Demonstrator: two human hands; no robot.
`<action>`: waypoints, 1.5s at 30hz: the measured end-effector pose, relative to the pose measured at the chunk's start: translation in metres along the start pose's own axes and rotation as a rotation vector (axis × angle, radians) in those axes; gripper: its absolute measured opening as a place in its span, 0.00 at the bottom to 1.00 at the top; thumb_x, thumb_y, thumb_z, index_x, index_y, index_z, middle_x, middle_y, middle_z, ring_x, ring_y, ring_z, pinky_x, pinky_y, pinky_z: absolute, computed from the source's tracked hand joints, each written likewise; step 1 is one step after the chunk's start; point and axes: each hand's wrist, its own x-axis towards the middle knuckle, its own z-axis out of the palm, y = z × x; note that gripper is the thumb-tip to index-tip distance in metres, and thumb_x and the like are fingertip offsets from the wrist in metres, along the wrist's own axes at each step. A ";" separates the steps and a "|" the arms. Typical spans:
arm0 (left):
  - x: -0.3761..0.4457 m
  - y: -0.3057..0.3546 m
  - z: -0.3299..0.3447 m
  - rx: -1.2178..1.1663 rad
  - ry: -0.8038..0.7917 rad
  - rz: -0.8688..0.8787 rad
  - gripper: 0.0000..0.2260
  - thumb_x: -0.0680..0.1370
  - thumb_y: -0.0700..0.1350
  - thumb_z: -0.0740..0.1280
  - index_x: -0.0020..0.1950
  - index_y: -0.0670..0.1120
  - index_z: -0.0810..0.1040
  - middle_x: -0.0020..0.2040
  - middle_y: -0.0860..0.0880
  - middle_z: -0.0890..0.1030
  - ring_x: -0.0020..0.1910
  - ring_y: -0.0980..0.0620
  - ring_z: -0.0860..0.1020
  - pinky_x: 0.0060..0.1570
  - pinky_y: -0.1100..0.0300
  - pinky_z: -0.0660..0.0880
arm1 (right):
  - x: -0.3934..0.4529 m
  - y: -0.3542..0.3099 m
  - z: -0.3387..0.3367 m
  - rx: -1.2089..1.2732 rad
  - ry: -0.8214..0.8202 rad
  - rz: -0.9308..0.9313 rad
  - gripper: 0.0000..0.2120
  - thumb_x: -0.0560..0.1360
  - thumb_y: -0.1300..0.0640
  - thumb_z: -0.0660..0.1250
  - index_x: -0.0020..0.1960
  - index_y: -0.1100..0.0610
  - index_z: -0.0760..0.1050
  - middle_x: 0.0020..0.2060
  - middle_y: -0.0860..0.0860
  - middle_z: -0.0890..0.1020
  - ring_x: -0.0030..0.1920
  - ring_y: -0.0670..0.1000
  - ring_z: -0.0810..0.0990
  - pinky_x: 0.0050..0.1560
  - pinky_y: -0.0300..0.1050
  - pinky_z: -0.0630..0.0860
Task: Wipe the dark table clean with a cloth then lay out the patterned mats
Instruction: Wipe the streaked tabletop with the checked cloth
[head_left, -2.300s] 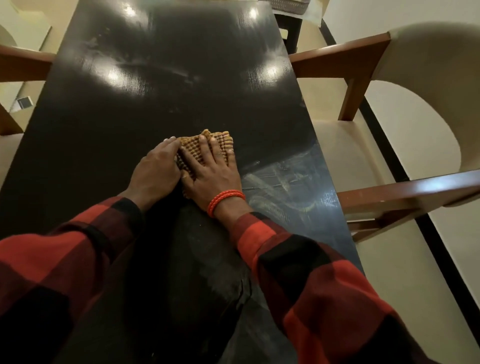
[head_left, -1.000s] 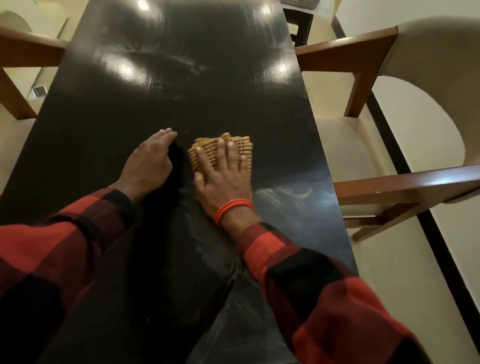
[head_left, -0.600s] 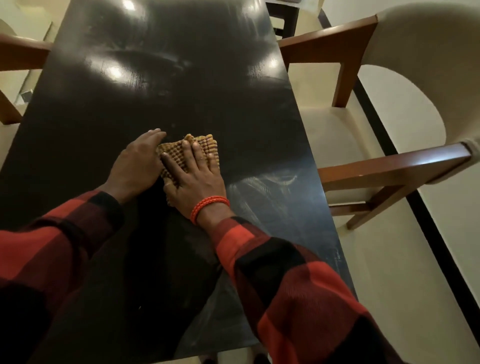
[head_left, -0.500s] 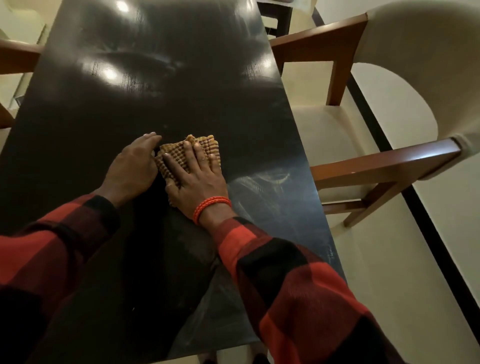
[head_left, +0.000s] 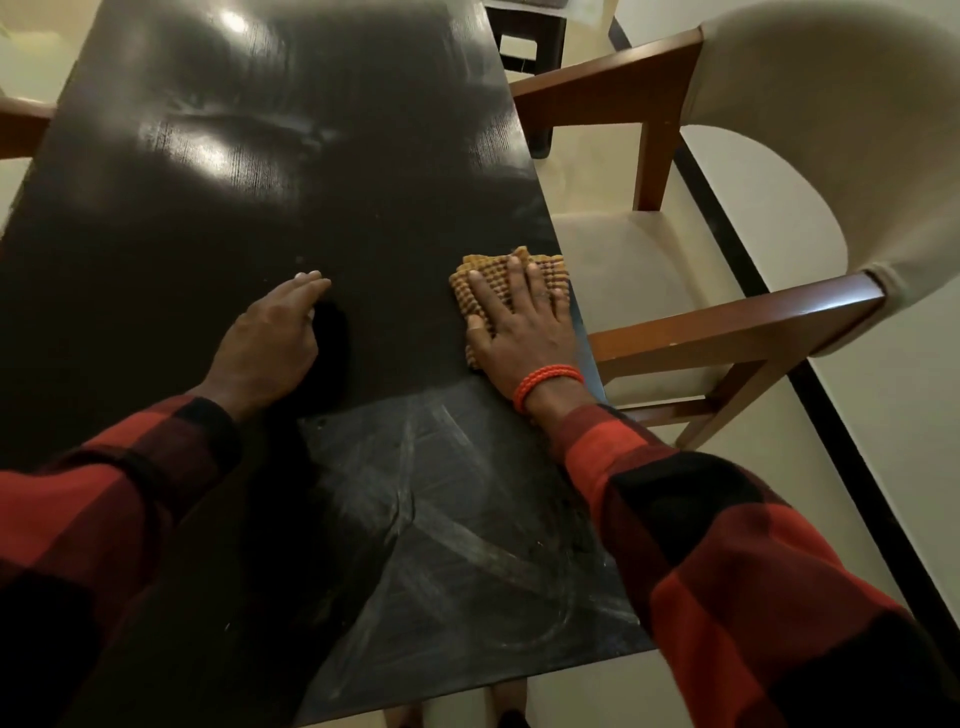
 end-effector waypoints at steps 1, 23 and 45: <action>0.000 0.000 0.001 0.001 -0.005 -0.003 0.21 0.83 0.35 0.56 0.77 0.42 0.67 0.77 0.44 0.67 0.77 0.47 0.63 0.76 0.49 0.60 | -0.001 0.005 0.000 -0.011 -0.002 0.002 0.28 0.81 0.39 0.47 0.80 0.39 0.48 0.81 0.53 0.48 0.81 0.56 0.45 0.78 0.61 0.44; -0.055 -0.051 -0.023 0.008 0.028 -0.075 0.21 0.83 0.35 0.57 0.76 0.41 0.68 0.77 0.42 0.68 0.77 0.46 0.64 0.75 0.46 0.62 | -0.046 -0.171 0.035 0.001 -0.017 -0.253 0.28 0.79 0.40 0.53 0.79 0.40 0.56 0.81 0.56 0.52 0.80 0.58 0.47 0.76 0.63 0.44; -0.064 0.012 0.003 -0.072 -0.057 -0.017 0.21 0.84 0.37 0.56 0.78 0.43 0.65 0.79 0.46 0.64 0.78 0.50 0.60 0.76 0.53 0.58 | -0.054 -0.012 0.004 -0.015 -0.018 0.096 0.27 0.80 0.38 0.51 0.79 0.34 0.49 0.81 0.49 0.49 0.80 0.57 0.46 0.75 0.69 0.47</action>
